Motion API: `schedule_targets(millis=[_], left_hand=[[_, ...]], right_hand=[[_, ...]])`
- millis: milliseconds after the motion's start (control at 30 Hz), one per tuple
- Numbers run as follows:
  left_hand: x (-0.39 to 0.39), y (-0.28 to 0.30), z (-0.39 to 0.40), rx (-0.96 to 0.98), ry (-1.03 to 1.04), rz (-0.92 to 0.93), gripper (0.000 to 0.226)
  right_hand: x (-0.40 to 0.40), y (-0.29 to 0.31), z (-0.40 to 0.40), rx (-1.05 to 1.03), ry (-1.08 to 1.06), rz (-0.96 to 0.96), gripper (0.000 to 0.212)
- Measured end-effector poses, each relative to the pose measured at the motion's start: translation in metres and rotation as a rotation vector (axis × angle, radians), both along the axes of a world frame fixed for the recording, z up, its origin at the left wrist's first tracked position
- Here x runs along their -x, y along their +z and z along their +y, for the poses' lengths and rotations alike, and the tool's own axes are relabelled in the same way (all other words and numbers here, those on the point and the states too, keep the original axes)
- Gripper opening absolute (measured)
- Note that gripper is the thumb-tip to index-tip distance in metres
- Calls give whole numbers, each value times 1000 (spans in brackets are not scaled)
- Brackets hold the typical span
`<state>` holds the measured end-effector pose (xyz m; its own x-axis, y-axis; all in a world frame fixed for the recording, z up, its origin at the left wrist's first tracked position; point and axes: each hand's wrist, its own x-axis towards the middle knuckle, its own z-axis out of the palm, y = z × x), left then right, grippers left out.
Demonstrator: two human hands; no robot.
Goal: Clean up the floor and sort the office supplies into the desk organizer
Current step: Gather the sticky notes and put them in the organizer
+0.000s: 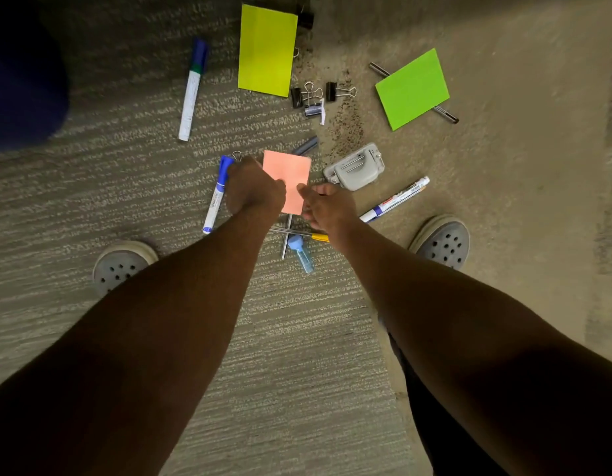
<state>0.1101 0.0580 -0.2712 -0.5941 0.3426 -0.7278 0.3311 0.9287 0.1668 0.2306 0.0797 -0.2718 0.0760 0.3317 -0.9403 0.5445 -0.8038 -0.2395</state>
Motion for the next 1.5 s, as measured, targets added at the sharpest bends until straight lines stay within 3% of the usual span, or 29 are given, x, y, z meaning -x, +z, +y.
schedule_targets(millis=[233, 300, 433, 633, 800, 900, 1033, 1100, 1167, 1267, 1400, 1500], left_hand=[[13, 21, -14, -127, 78, -54, 21], [25, 31, -23, -186, 126, -142, 10], [56, 41, -42, -285, 210, -186, 18], [96, 31, -37, -423, 234, -191, 53], [110, 22, -14, -529, 172, -130, 39], [114, 18, -8, -527, 239, -157, 31], [118, 18, -9, -522, 289, -177, 30], [119, 21, -12, -517, 312, -185, 26], [118, 25, -15, -515, 294, -188, 19], [112, 32, -17, -491, 247, -187, 23], [104, 41, -8, -517, 355, -370, 37], [96, 40, -1, -541, 320, -441, 10]], right_hand=[[20, 9, -8, -132, 119, -42, 6], [25, 20, -4, -186, 146, -62, 15], [48, 32, 30, -387, 264, -107, 19], [101, 20, 98, -551, 303, -157, 21], [135, 3, 128, -506, 384, -217, 54], [145, -7, 138, -434, 185, -240, 40], [144, -3, 137, -494, 314, -291, 31], [138, 4, 130, -590, 351, -222, 14], [129, 12, 120, -613, 218, -67, 33], [106, 31, 102, -476, 119, 167, 35], [82, 51, 80, -363, 238, 258, 25], [70, 53, 67, -252, 305, 292, 22]])
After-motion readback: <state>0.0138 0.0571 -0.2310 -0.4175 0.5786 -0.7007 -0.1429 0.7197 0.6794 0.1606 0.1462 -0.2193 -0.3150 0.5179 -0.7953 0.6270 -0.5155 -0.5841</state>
